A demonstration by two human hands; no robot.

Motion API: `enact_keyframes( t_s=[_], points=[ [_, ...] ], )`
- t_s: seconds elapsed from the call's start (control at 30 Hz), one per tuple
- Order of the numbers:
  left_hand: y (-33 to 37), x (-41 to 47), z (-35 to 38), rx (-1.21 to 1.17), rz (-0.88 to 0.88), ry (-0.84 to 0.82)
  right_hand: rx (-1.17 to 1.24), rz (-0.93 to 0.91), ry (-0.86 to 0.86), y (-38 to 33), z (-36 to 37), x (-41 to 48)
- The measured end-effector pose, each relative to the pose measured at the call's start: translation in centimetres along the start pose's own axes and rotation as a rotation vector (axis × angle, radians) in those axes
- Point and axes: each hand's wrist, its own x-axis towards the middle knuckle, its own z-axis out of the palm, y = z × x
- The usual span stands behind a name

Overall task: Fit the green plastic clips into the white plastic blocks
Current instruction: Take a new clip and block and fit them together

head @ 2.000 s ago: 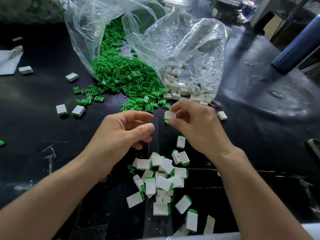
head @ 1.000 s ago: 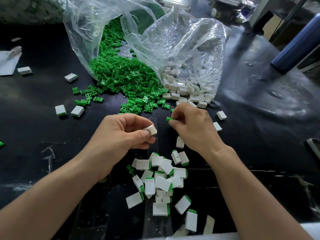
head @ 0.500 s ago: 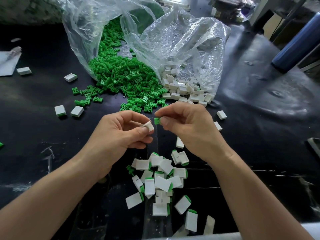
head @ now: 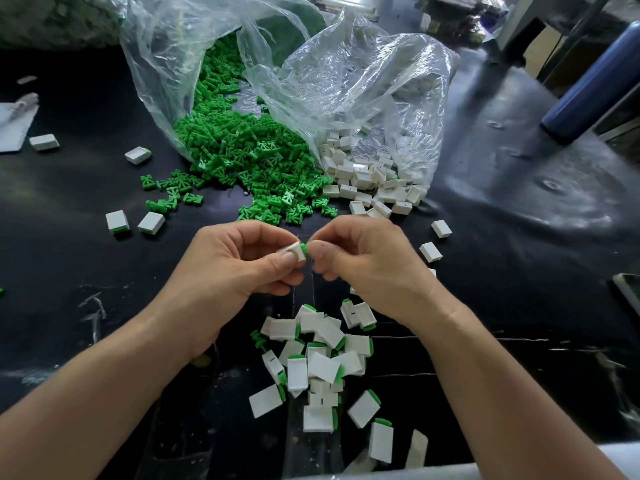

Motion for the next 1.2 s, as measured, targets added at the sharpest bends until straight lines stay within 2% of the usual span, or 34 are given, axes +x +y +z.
enact_keyframes(
  t_s=[0.13,0.3,0.57,0.7,0.87,1.2],
  points=[
    [0.1,-0.1,0.0,0.042,-0.003,-0.008,-0.208,-0.002,-0.101,-0.5,0.0,-0.3],
    [0.5,-0.4,-0.5,0.121,0.054,-0.055,-0.289,-0.107,-0.17,-1.1,-0.1,-0.6],
    [0.0,-0.4,-0.9,0.368,0.159,-0.059,-0.649,-0.297,-0.233,-1.5,0.3,-0.8],
    [-0.3,-0.2,-1.0,0.396,0.158,-0.073,-0.716,-0.311,-0.253,-1.4,0.3,-0.8],
    [-0.6,-0.2,-1.2,0.562,0.198,-0.071,-0.812,-0.334,-0.287,-1.0,0.6,-0.7],
    [-0.2,-0.4,-1.5,0.709,0.257,-0.125,-0.829,-0.398,-0.305,-0.7,0.8,-0.9]
  ],
)
